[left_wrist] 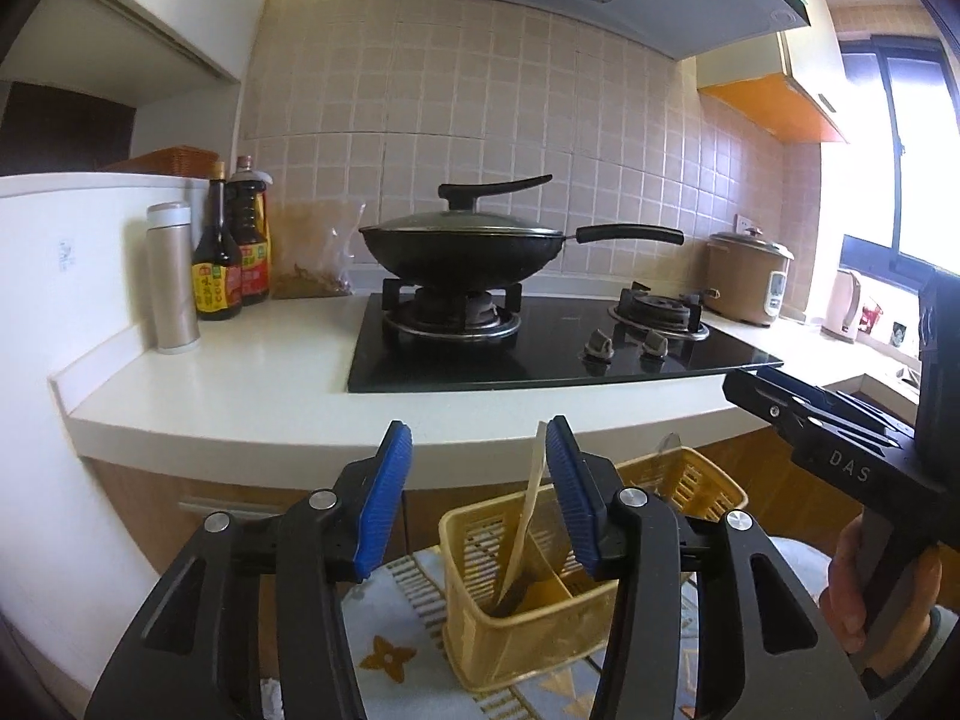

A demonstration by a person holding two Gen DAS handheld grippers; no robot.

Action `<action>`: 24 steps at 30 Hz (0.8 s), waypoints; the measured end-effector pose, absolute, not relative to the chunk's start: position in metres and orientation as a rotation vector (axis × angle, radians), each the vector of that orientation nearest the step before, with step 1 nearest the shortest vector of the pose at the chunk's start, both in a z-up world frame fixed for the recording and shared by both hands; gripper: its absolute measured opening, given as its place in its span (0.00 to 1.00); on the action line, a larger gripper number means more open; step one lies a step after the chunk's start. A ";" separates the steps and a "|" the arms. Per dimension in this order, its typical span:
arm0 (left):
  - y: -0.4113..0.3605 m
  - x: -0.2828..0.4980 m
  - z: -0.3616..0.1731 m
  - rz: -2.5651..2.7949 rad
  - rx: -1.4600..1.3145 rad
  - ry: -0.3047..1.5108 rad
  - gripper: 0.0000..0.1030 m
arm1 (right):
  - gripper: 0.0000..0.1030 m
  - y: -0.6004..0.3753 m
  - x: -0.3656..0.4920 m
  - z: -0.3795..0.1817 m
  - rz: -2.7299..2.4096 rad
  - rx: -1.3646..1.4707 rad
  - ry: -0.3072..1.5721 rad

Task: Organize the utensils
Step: 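Open both tools to drop the spoons into the basket, then move both tools back down to the remaining utensils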

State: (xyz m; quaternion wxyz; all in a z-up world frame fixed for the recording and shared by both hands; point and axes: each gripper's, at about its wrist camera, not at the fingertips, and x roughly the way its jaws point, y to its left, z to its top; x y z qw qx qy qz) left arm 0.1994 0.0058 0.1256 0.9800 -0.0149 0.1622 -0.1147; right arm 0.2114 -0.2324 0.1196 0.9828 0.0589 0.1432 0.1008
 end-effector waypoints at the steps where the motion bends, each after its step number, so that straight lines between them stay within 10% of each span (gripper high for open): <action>1: 0.008 0.195 0.126 -0.239 -0.036 0.330 0.44 | 0.46 -0.233 0.205 0.120 0.202 0.116 0.298; 13: 0.019 0.149 0.128 -0.365 -0.144 0.534 0.44 | 0.46 -0.238 0.143 0.125 0.212 0.108 0.510; 24: 0.000 0.174 0.015 -0.373 -0.156 1.023 0.42 | 0.45 -0.204 0.122 0.047 0.367 0.087 1.018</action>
